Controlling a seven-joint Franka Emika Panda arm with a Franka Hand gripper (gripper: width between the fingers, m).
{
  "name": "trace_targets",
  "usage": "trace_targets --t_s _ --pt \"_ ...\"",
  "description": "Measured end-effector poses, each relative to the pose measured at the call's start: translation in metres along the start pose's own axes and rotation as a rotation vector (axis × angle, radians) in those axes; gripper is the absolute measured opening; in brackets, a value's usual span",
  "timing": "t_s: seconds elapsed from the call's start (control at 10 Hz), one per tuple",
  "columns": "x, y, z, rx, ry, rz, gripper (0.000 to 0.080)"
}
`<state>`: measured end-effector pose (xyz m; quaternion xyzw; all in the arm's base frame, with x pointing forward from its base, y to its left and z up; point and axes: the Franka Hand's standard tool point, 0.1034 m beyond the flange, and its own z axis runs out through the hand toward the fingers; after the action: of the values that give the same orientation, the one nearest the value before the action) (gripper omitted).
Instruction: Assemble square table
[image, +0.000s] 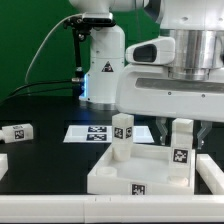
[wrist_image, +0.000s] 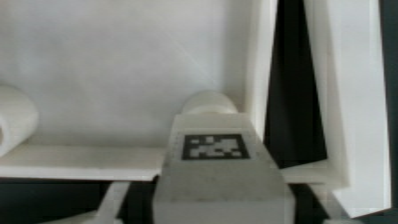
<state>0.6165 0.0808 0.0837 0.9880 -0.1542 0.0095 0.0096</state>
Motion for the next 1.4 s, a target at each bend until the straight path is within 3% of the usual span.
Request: trace_targets --t_s 0.5,0.8,1.0,1.4 --pt "0.005 -0.006 0.001 0.005 0.006 0.431 0.0285" --pt "0.014 -0.016 -0.002 0.134 -0.053 0.844 0.0285" --pt "0.011 -0.025 0.0 0.135 -0.057 0.997 0.0285" --pt "0.011 -0.024 0.001 0.131 -0.068 1.162 0.0285"
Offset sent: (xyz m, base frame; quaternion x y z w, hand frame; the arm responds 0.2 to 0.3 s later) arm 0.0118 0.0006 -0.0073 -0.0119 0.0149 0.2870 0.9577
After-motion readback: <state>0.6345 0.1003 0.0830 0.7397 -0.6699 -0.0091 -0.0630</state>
